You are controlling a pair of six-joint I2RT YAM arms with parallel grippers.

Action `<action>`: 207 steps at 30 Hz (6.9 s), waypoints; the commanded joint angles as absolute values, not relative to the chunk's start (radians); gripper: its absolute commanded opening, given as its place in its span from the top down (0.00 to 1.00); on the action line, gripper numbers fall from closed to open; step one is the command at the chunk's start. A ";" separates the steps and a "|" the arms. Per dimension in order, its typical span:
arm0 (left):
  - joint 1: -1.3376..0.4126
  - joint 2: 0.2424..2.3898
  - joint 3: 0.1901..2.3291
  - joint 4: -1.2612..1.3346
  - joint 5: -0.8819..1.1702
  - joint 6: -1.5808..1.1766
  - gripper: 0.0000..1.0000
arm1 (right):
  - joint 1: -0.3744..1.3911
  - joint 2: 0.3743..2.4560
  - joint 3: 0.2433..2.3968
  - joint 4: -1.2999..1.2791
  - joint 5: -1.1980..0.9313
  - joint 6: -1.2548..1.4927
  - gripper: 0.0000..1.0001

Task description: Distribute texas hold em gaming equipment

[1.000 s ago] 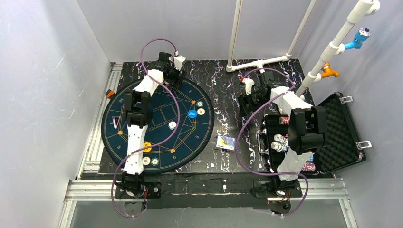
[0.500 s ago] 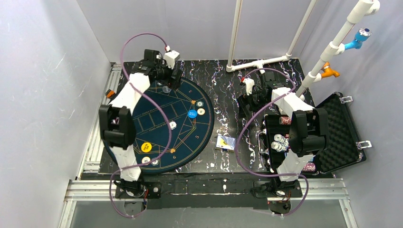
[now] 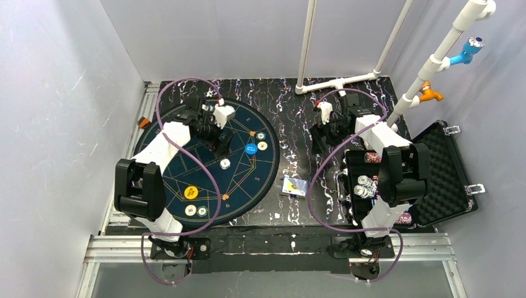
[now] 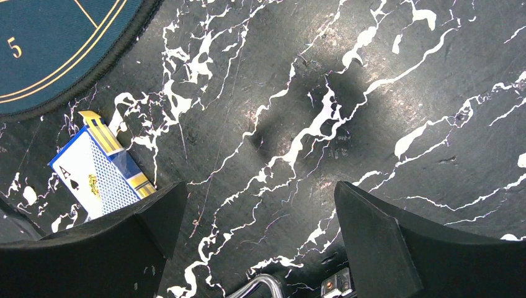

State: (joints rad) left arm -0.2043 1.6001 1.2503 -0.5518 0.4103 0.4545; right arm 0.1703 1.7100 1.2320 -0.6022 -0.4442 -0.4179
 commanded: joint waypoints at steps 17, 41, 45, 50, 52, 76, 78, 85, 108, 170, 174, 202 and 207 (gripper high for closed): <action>-0.349 1.663 1.101 -0.508 0.225 0.502 0.30 | 0.168 1.681 1.229 -0.601 -0.452 -0.420 0.02; -0.362 1.740 1.132 -0.492 0.224 0.496 0.59 | 0.167 1.700 1.237 -0.612 -0.455 -0.428 0.02; -0.362 1.721 1.151 -0.512 0.229 0.492 0.66 | 0.167 1.703 1.238 -0.616 -0.457 -0.429 0.02; -0.362 1.690 1.173 -0.535 0.242 0.479 0.68 | 0.167 1.704 1.239 -0.618 -0.462 -0.430 0.02; -0.365 1.677 1.183 -0.545 0.245 0.479 0.68 | 0.167 1.704 1.241 -0.619 -0.463 -0.430 0.02; -0.647 2.056 1.583 -0.548 0.270 0.445 0.58 | 0.149 1.670 1.229 -0.578 -0.387 -0.399 0.02; -0.647 2.066 1.588 -0.549 0.259 0.448 0.54 | 0.149 1.671 1.230 -0.580 -0.387 -0.400 0.02; -0.647 2.007 1.592 -0.588 0.296 0.427 0.27 | 0.149 1.671 1.230 -0.580 -0.390 -0.400 0.02; -0.343 1.658 1.245 -0.628 0.267 0.509 0.28 | 0.149 1.683 1.235 -0.591 -0.408 -0.405 0.02; 0.260 1.322 1.020 -1.075 0.439 1.001 0.85 | 0.149 1.704 1.244 -0.614 -0.440 -0.413 0.02; 0.322 1.326 0.956 -1.078 0.429 1.079 0.84 | 0.149 1.704 1.243 -0.614 -0.440 -0.416 0.02; 0.324 1.204 0.728 -0.913 0.331 1.148 0.24 | 0.155 1.674 1.226 -0.623 -0.490 -0.448 0.02; 0.324 1.184 0.877 -0.970 0.405 1.078 0.02 | 0.220 1.614 1.209 -0.629 -0.435 -0.494 0.02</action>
State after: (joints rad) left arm 0.3187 1.2182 0.7582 -0.9184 0.3290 1.1255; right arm 0.1692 1.7027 1.2282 -0.6113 -0.4530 -0.4412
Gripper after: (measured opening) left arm 0.954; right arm 0.981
